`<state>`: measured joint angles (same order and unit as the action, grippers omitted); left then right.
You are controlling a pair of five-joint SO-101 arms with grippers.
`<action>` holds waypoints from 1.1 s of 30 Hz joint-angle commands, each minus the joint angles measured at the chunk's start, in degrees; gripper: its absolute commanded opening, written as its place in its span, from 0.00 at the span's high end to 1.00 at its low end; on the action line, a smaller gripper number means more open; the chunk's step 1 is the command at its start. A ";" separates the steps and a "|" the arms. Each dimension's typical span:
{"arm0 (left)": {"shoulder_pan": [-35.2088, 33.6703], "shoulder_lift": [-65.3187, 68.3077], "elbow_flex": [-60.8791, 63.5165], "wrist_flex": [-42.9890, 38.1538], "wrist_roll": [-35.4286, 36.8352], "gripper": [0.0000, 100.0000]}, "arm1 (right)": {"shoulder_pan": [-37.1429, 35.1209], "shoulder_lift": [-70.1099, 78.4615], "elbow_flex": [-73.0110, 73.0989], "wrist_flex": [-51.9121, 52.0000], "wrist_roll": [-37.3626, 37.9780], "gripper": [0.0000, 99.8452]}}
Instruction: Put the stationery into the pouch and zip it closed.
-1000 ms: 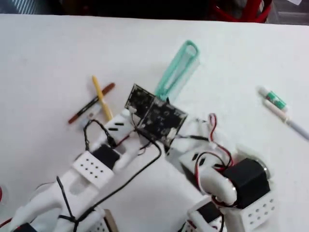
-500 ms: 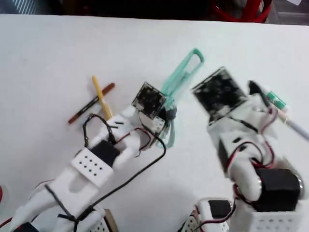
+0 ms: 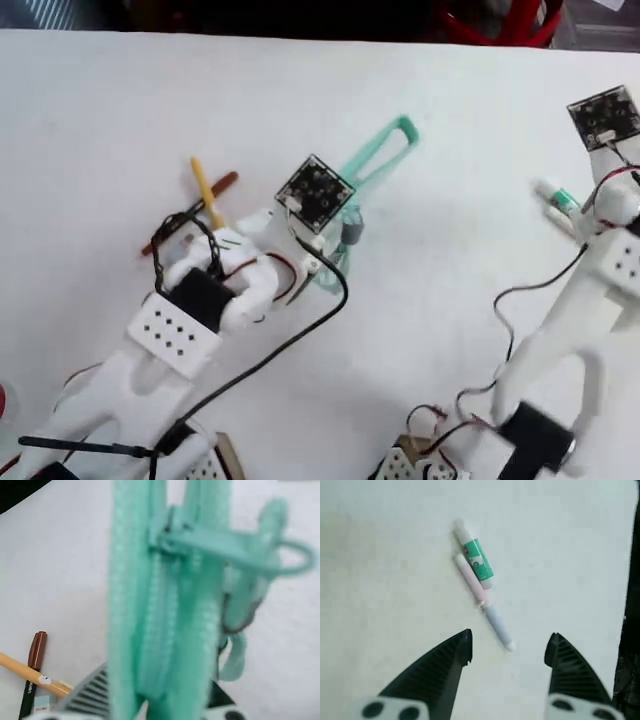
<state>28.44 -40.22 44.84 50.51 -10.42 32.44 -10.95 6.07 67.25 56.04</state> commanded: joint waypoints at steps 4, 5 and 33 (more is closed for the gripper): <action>-0.31 -1.27 5.45 -9.67 -0.53 0.98 | 4.97 19.12 -10.37 -7.69 8.62 0.77; -0.22 -1.27 6.95 -11.78 -0.26 0.98 | 5.41 22.46 -11.96 -7.69 10.11 0.77; -2.86 -1.19 9.67 -16.00 5.01 0.98 | 3.12 69.67 -62.59 15.16 11.96 0.98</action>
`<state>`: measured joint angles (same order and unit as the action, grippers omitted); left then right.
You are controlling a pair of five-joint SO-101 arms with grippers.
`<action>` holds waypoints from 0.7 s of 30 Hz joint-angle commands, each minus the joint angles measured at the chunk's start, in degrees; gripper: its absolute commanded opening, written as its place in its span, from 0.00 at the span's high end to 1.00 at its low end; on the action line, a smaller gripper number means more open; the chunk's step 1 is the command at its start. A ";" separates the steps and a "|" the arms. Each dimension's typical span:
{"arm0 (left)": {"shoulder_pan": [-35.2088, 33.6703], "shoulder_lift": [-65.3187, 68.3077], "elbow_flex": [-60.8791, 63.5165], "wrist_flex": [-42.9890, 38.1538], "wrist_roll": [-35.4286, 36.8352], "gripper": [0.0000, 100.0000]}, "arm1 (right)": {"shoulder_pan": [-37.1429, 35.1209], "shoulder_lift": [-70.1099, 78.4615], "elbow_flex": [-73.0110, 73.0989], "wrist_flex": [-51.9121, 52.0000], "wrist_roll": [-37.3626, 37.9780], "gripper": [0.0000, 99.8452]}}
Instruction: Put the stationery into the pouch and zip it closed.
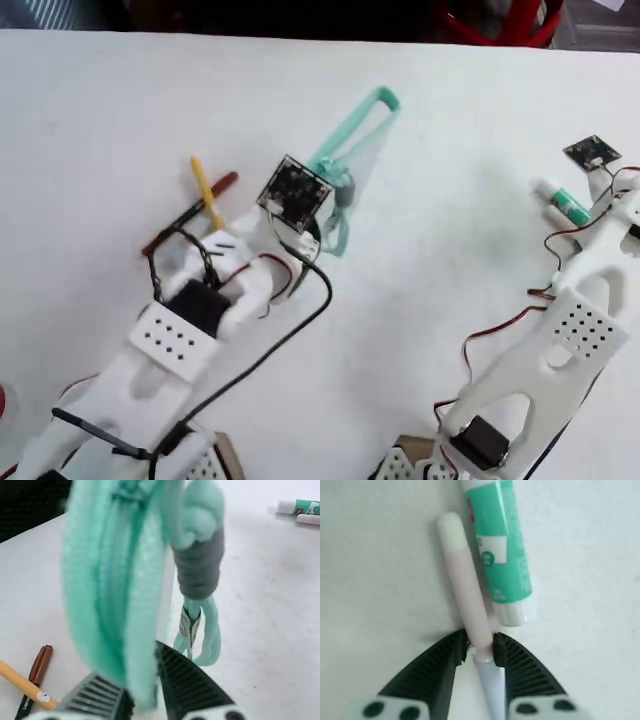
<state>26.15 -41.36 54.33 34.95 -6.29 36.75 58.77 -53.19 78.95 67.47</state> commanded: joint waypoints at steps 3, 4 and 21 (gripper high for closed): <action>-0.57 -0.04 0.18 -0.44 0.88 0.98 | -1.27 -2.33 -8.97 13.76 0.62 0.98; -0.57 -0.04 0.18 -0.53 0.88 0.98 | -1.54 -3.56 -11.52 18.33 0.62 0.98; -0.48 -0.04 0.18 -0.62 0.70 0.98 | -10.33 -42.15 18.37 19.82 -10.29 0.98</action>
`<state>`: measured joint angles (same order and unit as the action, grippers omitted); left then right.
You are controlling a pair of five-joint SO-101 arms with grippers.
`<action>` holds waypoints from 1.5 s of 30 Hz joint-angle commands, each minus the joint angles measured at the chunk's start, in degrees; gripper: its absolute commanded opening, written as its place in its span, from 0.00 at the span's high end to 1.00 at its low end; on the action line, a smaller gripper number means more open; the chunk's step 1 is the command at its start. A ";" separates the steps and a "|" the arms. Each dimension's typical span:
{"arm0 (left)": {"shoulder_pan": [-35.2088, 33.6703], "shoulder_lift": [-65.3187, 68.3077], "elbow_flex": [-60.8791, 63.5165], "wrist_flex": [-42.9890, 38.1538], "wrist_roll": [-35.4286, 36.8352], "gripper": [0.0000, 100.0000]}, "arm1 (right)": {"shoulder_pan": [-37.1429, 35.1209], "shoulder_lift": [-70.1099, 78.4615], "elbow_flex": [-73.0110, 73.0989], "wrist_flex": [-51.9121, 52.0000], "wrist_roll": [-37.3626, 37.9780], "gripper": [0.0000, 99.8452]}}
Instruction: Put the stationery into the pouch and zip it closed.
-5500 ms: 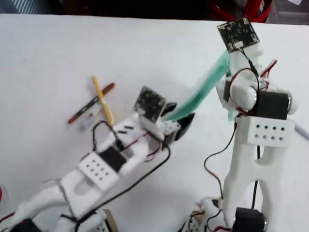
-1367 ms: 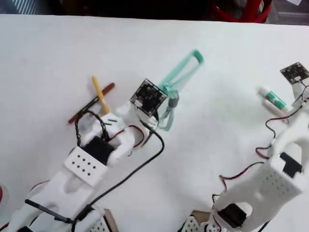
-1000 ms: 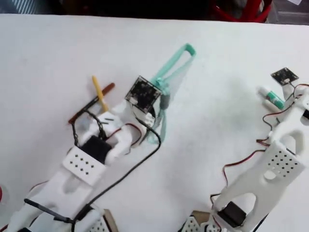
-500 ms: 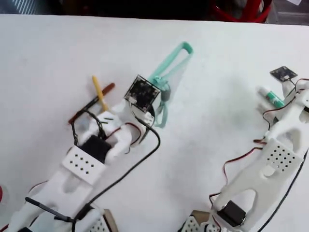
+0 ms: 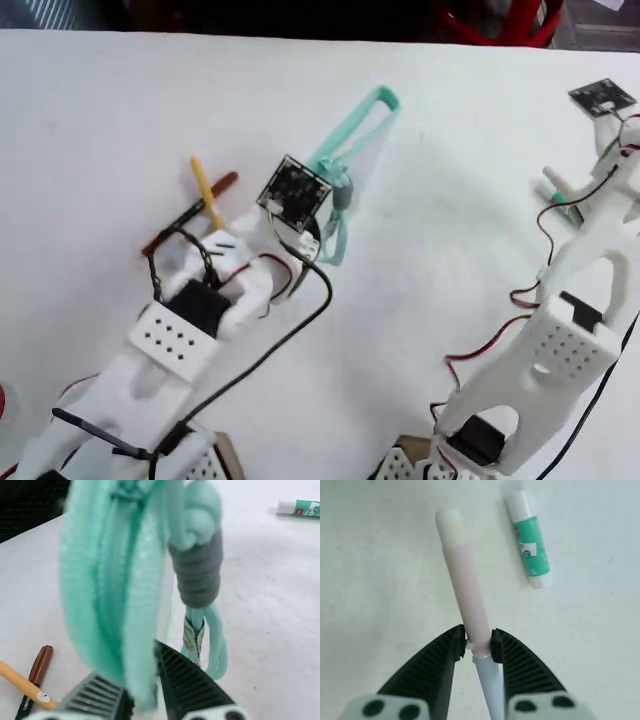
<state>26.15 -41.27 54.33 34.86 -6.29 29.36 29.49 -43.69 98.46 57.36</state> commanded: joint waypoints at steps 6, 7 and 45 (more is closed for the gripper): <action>-0.48 -0.13 0.18 -0.53 0.62 0.98 | -12.00 -38.20 32.44 -4.70 -0.62 0.98; -0.48 -0.22 0.18 -0.53 0.62 0.98 | -13.58 -41.80 36.75 -7.34 -0.70 0.98; -0.48 -0.22 0.18 -0.53 0.53 0.98 | -45.05 -62.02 42.99 -57.36 -72.79 0.98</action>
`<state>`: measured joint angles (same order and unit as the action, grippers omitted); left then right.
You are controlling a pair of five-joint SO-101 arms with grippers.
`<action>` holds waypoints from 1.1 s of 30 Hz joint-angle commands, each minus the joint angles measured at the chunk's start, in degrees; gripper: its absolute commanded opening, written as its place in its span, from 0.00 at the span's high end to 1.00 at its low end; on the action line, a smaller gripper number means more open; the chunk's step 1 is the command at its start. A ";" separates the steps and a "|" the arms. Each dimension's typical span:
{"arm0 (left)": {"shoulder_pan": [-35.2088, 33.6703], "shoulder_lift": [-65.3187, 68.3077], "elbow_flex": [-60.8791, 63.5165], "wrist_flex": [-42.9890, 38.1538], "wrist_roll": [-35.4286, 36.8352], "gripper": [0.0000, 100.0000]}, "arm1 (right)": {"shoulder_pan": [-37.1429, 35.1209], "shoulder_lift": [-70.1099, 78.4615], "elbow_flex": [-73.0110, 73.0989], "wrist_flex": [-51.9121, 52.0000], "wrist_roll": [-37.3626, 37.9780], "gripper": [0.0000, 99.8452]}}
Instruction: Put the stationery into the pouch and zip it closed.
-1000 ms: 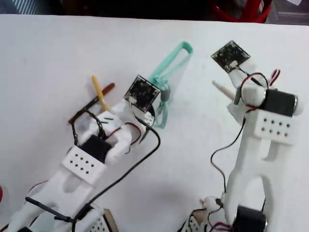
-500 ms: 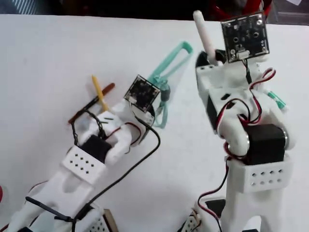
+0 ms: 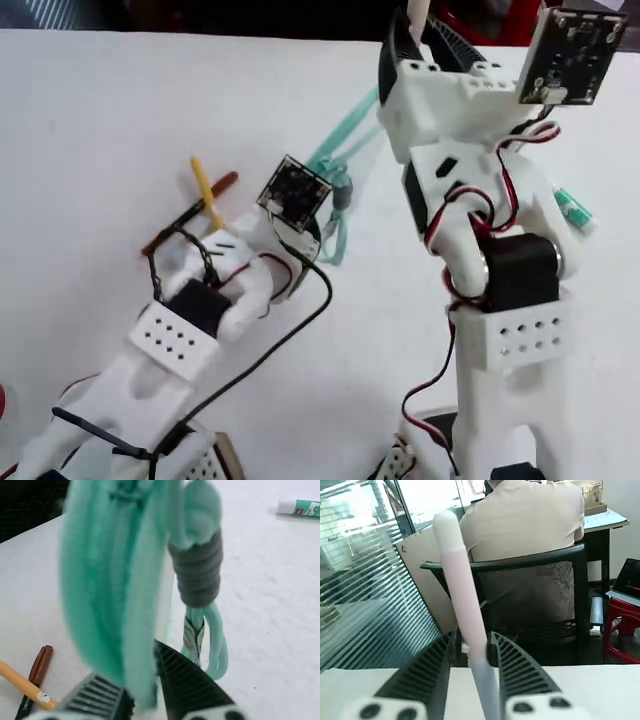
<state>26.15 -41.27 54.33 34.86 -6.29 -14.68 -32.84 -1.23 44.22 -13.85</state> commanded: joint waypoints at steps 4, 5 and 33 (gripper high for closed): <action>-0.48 -0.22 0.09 -0.53 0.53 0.98 | -2.86 0.84 4.13 -3.12 -0.35 0.98; -0.48 -0.22 0.09 -0.53 0.53 0.98 | -2.95 0.66 4.92 -3.12 -0.09 0.98; -1.01 -0.13 0.26 -2.02 0.44 0.98 | -2.59 0.31 12.92 -5.67 1.14 0.98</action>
<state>26.07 -41.10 54.42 33.80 -6.29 -18.20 -31.60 12.22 37.01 -14.11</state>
